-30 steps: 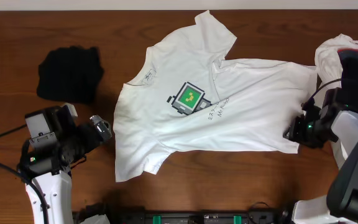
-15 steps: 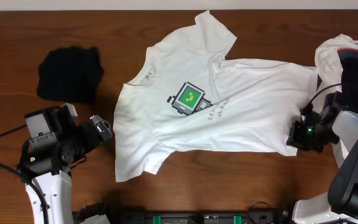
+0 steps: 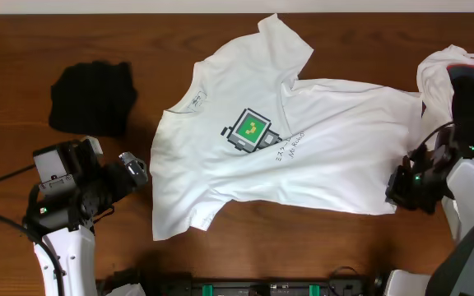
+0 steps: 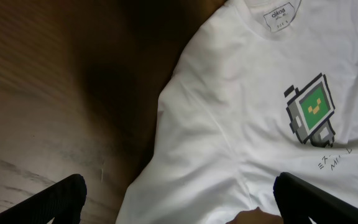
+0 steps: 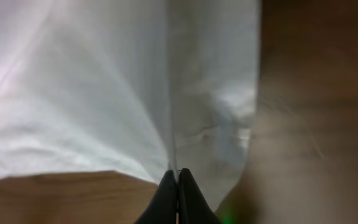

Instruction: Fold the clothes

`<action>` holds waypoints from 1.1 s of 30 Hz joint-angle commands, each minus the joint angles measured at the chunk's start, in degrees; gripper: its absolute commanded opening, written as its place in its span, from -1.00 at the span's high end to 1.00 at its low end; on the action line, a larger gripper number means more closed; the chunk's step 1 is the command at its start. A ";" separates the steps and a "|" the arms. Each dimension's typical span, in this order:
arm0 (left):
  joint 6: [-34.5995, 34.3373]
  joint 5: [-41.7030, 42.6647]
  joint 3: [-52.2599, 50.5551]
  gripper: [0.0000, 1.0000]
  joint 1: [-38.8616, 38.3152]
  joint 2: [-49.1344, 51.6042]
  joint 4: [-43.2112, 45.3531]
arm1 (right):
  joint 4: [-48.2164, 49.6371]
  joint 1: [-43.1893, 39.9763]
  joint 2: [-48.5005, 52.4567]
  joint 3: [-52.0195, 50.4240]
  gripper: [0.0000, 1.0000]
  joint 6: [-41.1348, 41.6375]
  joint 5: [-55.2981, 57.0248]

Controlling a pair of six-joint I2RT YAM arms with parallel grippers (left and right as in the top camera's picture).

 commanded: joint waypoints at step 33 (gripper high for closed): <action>0.52 0.42 0.79 -0.96 -0.15 0.04 6.95 | -1.51 -0.59 -0.68 -9.60 0.97 31.85 22.23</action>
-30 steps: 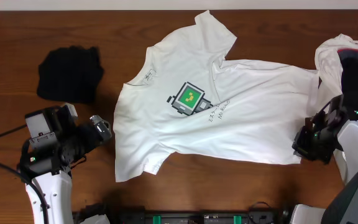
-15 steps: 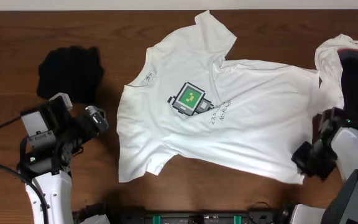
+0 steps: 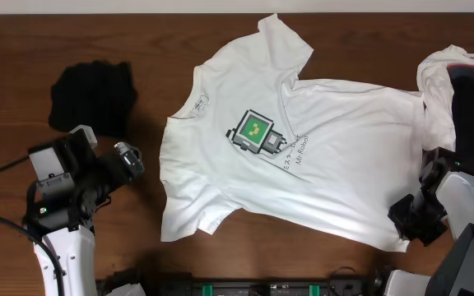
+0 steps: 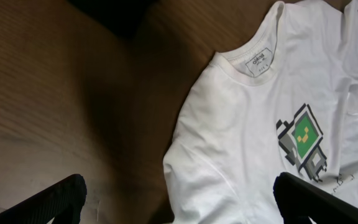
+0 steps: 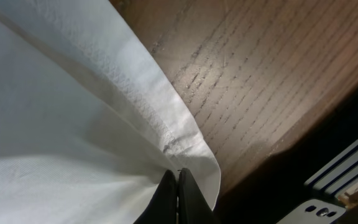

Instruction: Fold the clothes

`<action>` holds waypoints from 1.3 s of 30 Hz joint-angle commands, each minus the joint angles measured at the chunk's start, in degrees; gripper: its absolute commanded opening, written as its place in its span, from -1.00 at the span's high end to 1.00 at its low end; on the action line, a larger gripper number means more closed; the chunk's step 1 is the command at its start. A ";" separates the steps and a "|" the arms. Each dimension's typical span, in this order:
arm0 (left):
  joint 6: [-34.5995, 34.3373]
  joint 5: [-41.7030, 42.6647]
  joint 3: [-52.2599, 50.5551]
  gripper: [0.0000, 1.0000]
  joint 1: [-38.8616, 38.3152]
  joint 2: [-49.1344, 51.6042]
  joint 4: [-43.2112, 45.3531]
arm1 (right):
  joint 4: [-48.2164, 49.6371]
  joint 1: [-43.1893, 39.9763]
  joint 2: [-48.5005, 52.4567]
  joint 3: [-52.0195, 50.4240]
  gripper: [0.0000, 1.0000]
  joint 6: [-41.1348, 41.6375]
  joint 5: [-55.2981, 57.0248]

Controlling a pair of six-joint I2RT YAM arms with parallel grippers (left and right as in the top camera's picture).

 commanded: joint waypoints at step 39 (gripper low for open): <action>4.09 -4.33 30.62 -0.96 -25.86 20.13 -10.54 | -5.79 -0.57 -0.68 29.27 -0.98 -23.56 -21.94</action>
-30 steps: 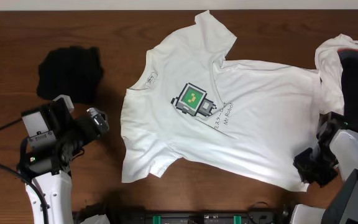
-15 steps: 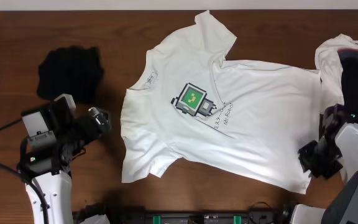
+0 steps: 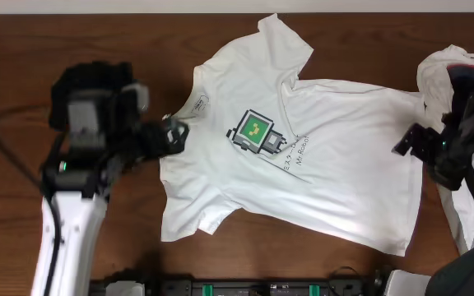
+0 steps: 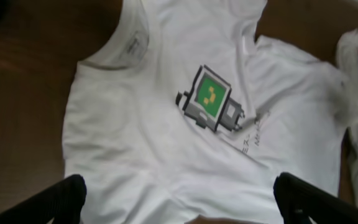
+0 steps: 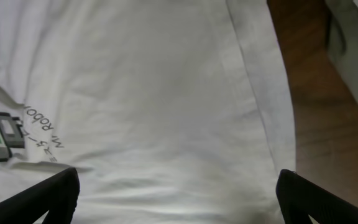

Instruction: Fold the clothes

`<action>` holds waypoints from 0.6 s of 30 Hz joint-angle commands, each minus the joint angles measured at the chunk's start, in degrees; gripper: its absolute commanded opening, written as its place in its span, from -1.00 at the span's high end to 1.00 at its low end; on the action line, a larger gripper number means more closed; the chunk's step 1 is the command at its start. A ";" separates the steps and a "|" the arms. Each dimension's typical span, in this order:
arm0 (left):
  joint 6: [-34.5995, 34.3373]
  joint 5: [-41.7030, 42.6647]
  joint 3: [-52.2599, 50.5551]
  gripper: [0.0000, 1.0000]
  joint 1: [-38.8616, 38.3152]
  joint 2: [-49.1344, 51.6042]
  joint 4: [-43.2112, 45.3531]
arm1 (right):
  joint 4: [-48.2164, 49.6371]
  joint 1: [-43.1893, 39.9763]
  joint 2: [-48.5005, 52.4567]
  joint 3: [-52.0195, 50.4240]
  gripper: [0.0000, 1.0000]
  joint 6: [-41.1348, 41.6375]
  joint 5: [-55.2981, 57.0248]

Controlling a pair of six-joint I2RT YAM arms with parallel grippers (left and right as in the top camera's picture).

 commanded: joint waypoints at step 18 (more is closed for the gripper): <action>4.61 -7.56 26.93 -0.99 -5.99 36.92 6.97 | 0.11 -0.55 -0.57 0.83 -0.98 -1.20 -1.40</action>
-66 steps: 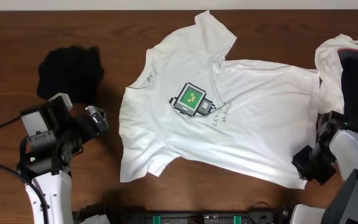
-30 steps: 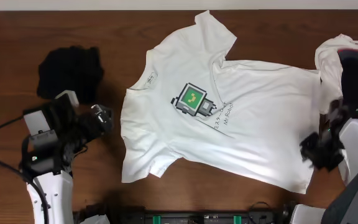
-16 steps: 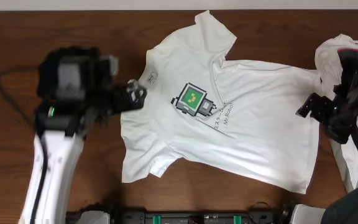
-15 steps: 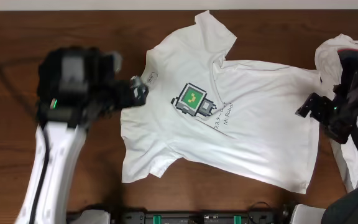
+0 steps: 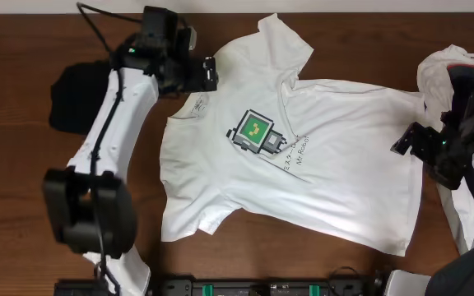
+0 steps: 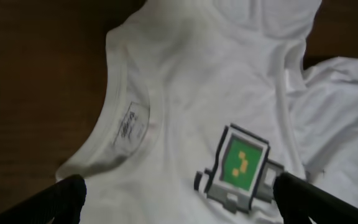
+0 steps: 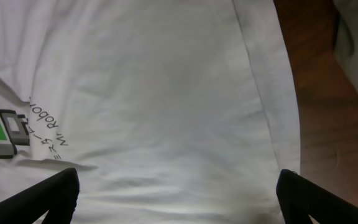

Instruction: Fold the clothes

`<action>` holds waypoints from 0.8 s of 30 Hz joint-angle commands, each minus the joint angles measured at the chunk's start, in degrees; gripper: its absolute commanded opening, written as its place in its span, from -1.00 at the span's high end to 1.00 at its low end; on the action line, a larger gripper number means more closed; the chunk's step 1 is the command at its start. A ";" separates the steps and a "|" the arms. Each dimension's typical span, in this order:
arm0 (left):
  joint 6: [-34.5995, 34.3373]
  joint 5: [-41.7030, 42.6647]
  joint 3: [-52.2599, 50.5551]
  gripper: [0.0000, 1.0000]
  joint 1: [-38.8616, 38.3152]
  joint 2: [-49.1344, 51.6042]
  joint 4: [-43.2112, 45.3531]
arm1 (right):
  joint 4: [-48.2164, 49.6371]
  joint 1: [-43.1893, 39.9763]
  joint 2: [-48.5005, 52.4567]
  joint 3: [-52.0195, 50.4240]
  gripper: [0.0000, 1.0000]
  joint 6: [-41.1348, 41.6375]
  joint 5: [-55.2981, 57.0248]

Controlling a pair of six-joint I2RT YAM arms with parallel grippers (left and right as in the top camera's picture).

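A white T-shirt (image 5: 303,156) with a green pixel-robot print (image 5: 253,130) lies spread face up across the middle of the wooden table, collar to the left and hem to the right. My left gripper (image 5: 207,74) hovers open over the collar area; its wrist view shows the collar label (image 6: 129,127) and the print (image 6: 241,168) between wide-apart fingers (image 6: 61,196). My right gripper (image 5: 401,144) is open above the hem side, with only flat shirt cloth (image 7: 166,93) under it. Neither gripper holds anything.
A folded black garment (image 5: 89,94) lies at the far left. A heap of white and dark clothes (image 5: 459,70) sits at the right edge, beside my right arm. Bare wood (image 5: 39,205) shows in front of the black garment.
My left arm has moved from beside the shirt's near shoulder to the far side, over the collar. My right gripper stays open in the same place by the hem.
My right gripper was shut on the hem's corner while the left waited open at the front left. The right then had the hem drawn toward the table's front, and the shirt lay flatter. Later it was open and back by the hem; the left moved to the collar.
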 commanded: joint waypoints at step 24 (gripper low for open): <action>0.22 -0.70 1.51 0.88 -1.90 15.15 26.84 | 0.00 -0.55 -0.57 0.79 -0.98 -0.94 -0.66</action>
